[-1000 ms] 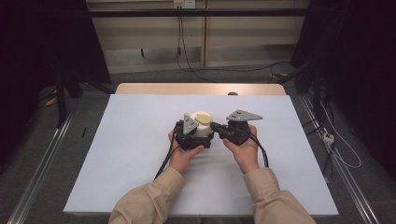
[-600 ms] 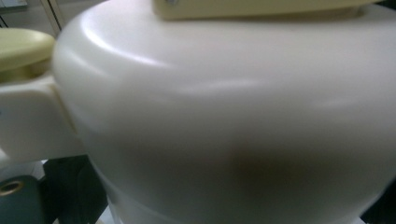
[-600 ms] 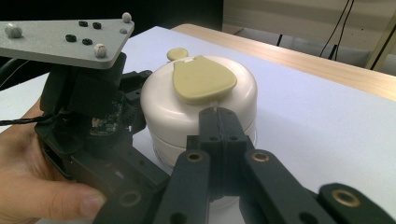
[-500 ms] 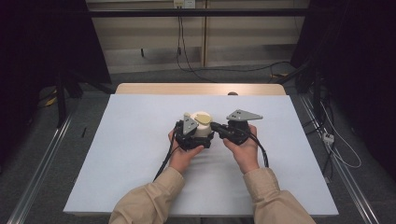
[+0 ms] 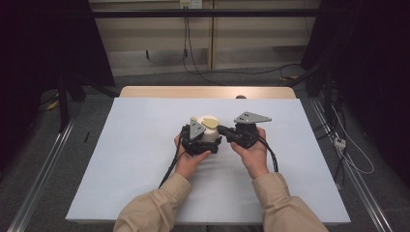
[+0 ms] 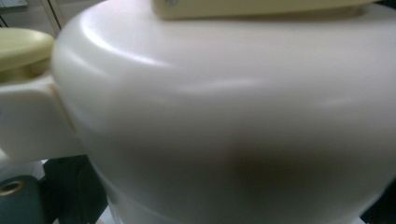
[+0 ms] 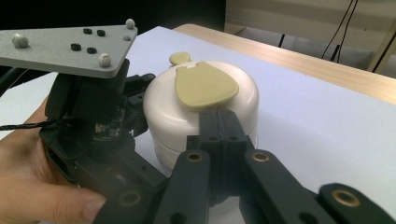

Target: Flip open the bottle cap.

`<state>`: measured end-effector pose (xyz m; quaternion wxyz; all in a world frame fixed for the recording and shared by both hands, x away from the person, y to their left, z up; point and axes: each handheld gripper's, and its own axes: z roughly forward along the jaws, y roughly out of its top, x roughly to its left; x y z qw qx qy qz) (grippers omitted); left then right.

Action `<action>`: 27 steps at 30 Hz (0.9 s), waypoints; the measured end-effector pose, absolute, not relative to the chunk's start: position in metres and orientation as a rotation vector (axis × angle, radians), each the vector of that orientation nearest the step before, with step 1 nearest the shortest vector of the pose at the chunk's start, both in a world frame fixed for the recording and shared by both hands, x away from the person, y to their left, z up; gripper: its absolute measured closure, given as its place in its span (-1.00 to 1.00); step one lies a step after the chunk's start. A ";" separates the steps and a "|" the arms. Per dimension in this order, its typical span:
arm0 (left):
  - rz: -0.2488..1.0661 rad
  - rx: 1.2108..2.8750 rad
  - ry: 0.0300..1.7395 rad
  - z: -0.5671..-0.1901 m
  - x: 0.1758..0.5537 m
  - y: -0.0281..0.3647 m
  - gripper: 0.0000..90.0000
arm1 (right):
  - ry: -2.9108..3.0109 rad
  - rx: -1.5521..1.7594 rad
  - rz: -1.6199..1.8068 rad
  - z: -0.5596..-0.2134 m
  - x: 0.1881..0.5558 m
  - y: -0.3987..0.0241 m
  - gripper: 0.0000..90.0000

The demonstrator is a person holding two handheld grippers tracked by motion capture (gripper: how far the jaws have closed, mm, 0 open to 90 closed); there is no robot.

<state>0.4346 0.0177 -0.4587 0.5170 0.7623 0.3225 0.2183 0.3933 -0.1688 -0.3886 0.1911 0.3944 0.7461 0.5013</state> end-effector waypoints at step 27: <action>0.532 1.834 0.773 -0.459 0.434 0.017 -0.89 | 2.083 1.090 1.422 -0.382 0.397 -0.167 1.00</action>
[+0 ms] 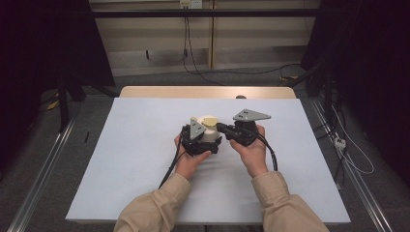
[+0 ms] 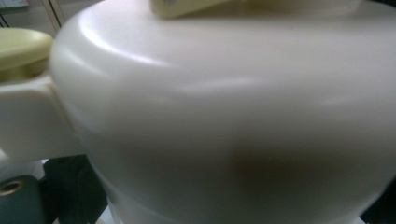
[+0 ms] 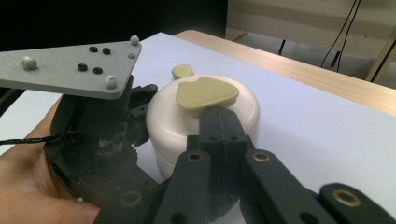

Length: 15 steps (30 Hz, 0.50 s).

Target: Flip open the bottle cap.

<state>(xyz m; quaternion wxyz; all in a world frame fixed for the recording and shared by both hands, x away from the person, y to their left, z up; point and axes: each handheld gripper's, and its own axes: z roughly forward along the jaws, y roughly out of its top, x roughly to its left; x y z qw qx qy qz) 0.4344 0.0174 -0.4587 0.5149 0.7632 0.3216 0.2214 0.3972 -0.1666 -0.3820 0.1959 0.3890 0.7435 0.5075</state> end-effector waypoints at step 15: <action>0.530 1.833 0.775 -0.459 0.434 0.017 -0.89 | 2.086 1.074 1.405 -0.379 0.399 -0.164 1.00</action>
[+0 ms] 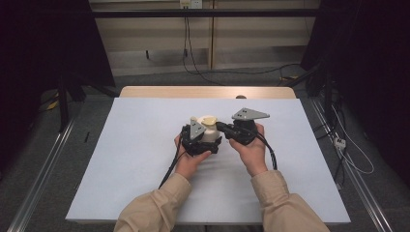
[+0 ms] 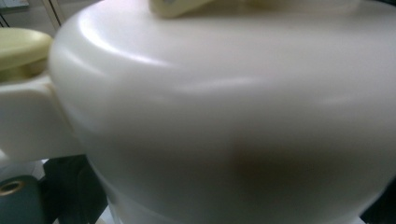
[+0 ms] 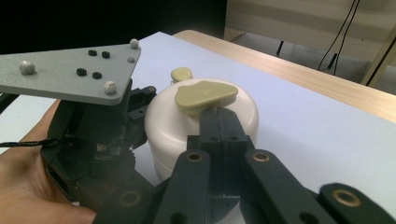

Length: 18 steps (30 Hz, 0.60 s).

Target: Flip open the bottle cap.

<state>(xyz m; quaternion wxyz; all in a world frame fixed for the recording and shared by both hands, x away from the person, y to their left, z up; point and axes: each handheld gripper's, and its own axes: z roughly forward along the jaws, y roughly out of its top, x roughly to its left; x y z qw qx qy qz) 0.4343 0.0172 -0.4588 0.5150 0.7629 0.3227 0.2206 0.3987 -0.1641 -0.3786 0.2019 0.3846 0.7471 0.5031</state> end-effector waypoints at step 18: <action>0.531 1.831 0.775 -0.459 0.434 0.017 -0.89 | 2.104 1.045 1.412 -0.379 0.401 -0.155 1.00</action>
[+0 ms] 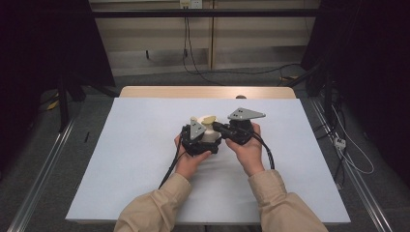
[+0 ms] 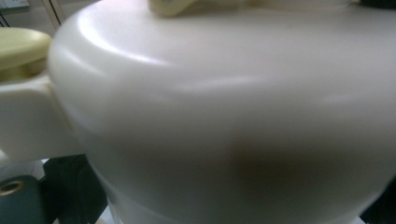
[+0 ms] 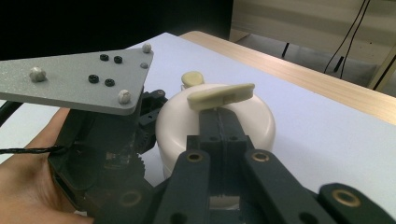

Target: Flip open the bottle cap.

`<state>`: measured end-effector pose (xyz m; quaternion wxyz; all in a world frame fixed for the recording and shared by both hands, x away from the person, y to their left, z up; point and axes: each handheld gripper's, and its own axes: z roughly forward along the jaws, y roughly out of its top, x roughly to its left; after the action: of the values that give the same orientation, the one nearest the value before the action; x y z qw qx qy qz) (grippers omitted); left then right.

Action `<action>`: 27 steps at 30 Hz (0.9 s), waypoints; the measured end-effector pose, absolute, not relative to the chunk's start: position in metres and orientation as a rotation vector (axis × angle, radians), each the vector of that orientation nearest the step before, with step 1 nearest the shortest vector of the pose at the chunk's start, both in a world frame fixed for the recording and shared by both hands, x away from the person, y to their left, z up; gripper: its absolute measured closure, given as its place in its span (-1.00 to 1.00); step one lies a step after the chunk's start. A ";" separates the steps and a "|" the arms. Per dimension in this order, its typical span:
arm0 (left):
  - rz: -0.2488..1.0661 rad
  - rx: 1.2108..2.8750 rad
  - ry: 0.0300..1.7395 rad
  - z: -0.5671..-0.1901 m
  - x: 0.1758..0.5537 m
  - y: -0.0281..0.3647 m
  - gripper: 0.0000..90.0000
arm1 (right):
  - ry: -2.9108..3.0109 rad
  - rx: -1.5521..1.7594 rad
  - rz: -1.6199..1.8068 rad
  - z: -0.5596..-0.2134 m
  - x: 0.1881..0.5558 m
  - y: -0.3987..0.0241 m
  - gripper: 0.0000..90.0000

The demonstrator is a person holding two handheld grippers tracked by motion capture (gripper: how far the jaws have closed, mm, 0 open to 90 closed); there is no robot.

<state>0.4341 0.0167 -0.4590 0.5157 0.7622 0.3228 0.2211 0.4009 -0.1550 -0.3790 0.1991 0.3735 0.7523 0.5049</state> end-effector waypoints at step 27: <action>0.535 1.834 0.775 -0.459 0.434 0.016 -0.89 | 2.083 1.042 1.419 -0.372 0.402 -0.152 1.00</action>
<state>0.4341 0.0165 -0.4590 0.5140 0.7630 0.3225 0.2228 0.4022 -0.1517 -0.3723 0.2056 0.3740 0.7474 0.5092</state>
